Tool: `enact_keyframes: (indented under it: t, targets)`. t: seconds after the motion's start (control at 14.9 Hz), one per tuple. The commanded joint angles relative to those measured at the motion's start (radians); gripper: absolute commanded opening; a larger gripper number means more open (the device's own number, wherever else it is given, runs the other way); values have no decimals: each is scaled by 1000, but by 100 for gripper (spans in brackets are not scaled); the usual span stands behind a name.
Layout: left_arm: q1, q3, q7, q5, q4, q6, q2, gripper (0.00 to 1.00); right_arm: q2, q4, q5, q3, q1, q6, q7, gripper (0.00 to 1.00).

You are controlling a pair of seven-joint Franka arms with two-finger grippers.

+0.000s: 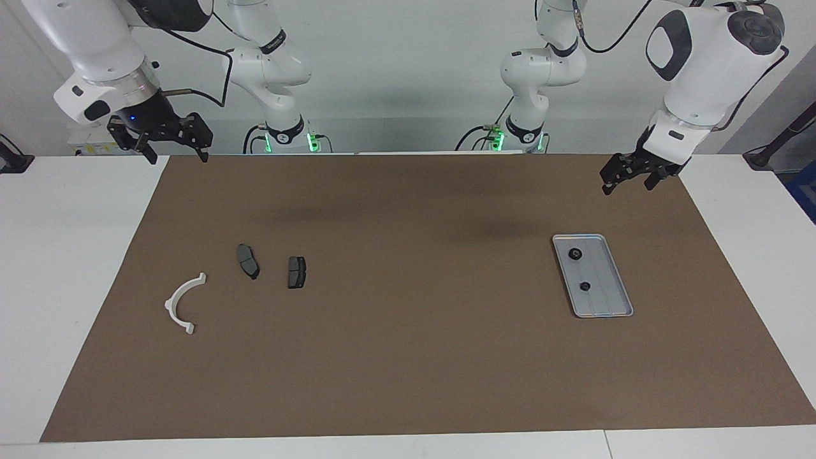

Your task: Place bearing gear from tray to pile

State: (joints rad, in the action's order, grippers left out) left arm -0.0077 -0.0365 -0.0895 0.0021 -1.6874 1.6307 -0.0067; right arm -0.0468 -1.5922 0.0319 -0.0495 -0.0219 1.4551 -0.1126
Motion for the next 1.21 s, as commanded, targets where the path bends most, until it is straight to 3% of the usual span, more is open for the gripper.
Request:
enact_keyframes:
  t: [0.0,0.87,1.14]
  targets:
    - [0,3,14,-2,-21,9,-24,100,-19,-19,-4,8,-15,8,16,98]
    - [-6,-9,-15,-2,-37,53,-36,100,-16,-15,-6,11,-13,36,18,100]
    - [0,-8,-1,-1,-164,142,-84,100,-16,-14,-6,11,-13,51,16,100]
